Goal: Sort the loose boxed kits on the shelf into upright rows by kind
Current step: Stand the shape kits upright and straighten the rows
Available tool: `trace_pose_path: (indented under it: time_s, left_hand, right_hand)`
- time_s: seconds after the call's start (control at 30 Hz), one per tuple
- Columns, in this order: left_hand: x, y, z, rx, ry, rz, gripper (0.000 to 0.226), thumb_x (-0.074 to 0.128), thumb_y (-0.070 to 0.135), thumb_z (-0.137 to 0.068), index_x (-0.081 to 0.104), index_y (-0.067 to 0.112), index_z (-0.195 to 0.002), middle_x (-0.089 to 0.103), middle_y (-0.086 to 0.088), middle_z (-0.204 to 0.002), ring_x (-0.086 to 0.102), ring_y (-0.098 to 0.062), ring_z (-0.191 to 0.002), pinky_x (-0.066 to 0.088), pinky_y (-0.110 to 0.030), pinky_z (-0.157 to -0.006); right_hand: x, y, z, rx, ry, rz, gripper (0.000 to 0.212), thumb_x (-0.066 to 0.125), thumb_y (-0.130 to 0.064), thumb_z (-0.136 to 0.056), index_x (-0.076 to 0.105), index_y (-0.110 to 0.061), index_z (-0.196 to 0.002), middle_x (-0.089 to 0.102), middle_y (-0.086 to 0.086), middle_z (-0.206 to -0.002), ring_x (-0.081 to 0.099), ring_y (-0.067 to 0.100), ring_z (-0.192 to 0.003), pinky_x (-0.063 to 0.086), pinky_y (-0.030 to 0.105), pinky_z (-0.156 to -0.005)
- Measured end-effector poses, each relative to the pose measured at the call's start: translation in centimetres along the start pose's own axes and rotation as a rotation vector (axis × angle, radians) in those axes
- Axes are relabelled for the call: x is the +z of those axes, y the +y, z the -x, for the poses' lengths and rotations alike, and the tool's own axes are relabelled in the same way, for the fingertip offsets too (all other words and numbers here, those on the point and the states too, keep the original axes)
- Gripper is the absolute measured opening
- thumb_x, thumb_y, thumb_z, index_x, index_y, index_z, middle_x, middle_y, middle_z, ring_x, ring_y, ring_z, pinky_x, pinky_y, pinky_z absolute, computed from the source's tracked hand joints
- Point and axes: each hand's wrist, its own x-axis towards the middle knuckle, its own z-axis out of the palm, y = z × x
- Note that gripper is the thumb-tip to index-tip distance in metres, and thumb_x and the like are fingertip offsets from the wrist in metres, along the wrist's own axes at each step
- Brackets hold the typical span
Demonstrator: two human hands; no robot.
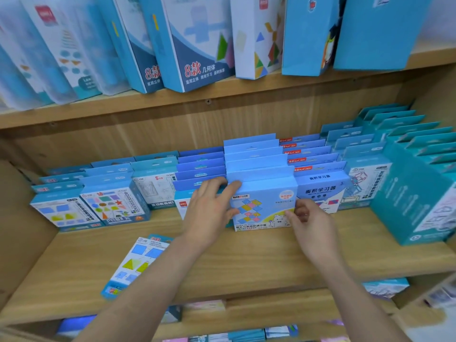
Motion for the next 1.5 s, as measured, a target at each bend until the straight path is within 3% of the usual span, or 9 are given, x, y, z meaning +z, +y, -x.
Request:
trace_pose_path:
  time_s: [0.27, 0.6, 0.77, 0.87, 1.0, 1.13, 1.2, 1.33, 1.5]
  left_hand:
    - [0.1, 0.9, -0.3, -0.094, -0.017, -0.045, 0.066, 0.084, 0.025, -0.066, 0.054, 0.019, -0.125, 0.057, -0.006, -0.109, 0.056, -0.027, -0.098, 0.046, -0.039, -0.074]
    - [-1.4, 1.7, 0.6, -0.161, -0.082, 0.059, 0.067, 0.073, 0.022, -0.079, 0.04, 0.021, -0.138, 0.047, -0.003, -0.129, 0.042, -0.022, -0.12, 0.04, -0.034, -0.097]
    - [-4.8, 0.6, 5.5, -0.273, 0.11, 0.174, 0.031, 0.07, 0.019, -0.082, 0.064, 0.019, -0.112, 0.06, 0.002, -0.113, 0.055, -0.014, -0.103, 0.045, -0.024, -0.086]
    - [-6.9, -1.9, 10.2, -0.446, 0.107, 0.18, 0.021, 0.07, 0.024, -0.08, 0.068, 0.021, -0.1, 0.061, 0.01, -0.105, 0.055, -0.005, -0.094, 0.044, -0.02, -0.082]
    - [-8.6, -4.9, 15.9, -0.72, -0.106, 0.095, 0.054, 0.08, 0.041, -0.07, 0.06, 0.023, -0.117, 0.052, 0.003, -0.126, 0.049, -0.017, -0.117, 0.038, -0.026, -0.096]
    - [-8.4, -5.4, 18.1, -0.834, -0.38, 0.112, 0.1, 0.068, 0.066, -0.063, 0.027, 0.025, -0.144, 0.019, -0.002, -0.154, 0.014, -0.017, -0.143, 0.019, -0.028, -0.112]
    - [-7.8, -5.7, 18.4, -0.874, -0.421, 0.141, 0.109, 0.062, 0.075, -0.061, 0.016, 0.026, -0.147, 0.012, -0.003, -0.157, 0.011, -0.019, -0.144, 0.02, -0.032, -0.114]
    - [-7.1, -6.4, 18.0, -0.847, -0.434, 0.135, 0.11, 0.06, 0.075, -0.057, 0.013, 0.025, -0.143, 0.028, 0.002, -0.142, 0.028, -0.021, -0.132, 0.033, -0.034, -0.107]
    - [-7.5, -7.6, 18.7, -0.795, -0.365, 0.105, 0.111, 0.063, 0.066, -0.055, 0.012, 0.02, -0.143, 0.033, 0.004, -0.131, 0.033, -0.019, -0.121, 0.036, -0.028, -0.1]
  right_hand:
    - [-0.1, -0.4, -1.4, -0.019, -0.013, 0.109, 0.015, 0.064, -0.03, -0.088, 0.059, -0.017, -0.095, 0.068, -0.005, -0.085, 0.061, 0.02, -0.076, 0.046, 0.03, -0.062]
    - [-1.7, -0.7, -1.5, 0.039, -0.087, 0.194, 0.025, 0.067, -0.038, -0.082, 0.05, -0.022, -0.075, 0.06, -0.011, -0.069, 0.059, 0.021, -0.073, 0.047, 0.032, -0.061]
    - [-2.7, -1.6, 0.7, -0.048, -0.143, 0.033, 0.029, 0.068, -0.027, -0.083, 0.046, -0.017, -0.066, 0.054, -0.001, -0.057, 0.054, 0.022, -0.059, 0.044, 0.036, -0.058]
    - [-1.5, -3.1, 2.1, -0.111, -0.276, -0.044, 0.029, 0.07, -0.021, -0.081, 0.047, -0.017, -0.064, 0.057, 0.004, -0.056, 0.053, 0.025, -0.058, 0.045, 0.04, -0.06]
    - [1.7, -5.3, 3.8, -0.17, -0.405, -0.116, 0.029, 0.073, -0.016, -0.077, 0.048, -0.018, -0.063, 0.056, 0.001, -0.057, 0.05, 0.017, -0.054, 0.044, 0.036, -0.059]
    - [5.8, -7.7, 6.1, -0.228, -0.539, -0.098, 0.025, 0.073, -0.022, -0.078, 0.052, -0.025, -0.064, 0.058, -0.008, -0.059, 0.053, 0.005, -0.06, 0.043, 0.025, -0.056]
    - [7.8, -8.6, 7.3, -0.208, -0.586, -0.086, 0.022, 0.072, -0.024, -0.08, 0.055, -0.026, -0.067, 0.061, -0.009, -0.062, 0.055, 0.004, -0.059, 0.047, 0.027, -0.06]
    - [11.7, -9.6, 9.0, -0.029, -0.678, -0.082, 0.012, 0.068, -0.03, -0.083, 0.058, -0.028, -0.077, 0.069, -0.009, -0.075, 0.065, 0.011, -0.07, 0.054, 0.038, -0.072]
    - [14.6, -12.0, 10.4, 0.128, -0.581, -0.197, 0.017, 0.067, -0.036, -0.081, 0.052, -0.031, -0.086, 0.072, -0.005, -0.079, 0.069, 0.015, -0.074, 0.057, 0.045, -0.071]
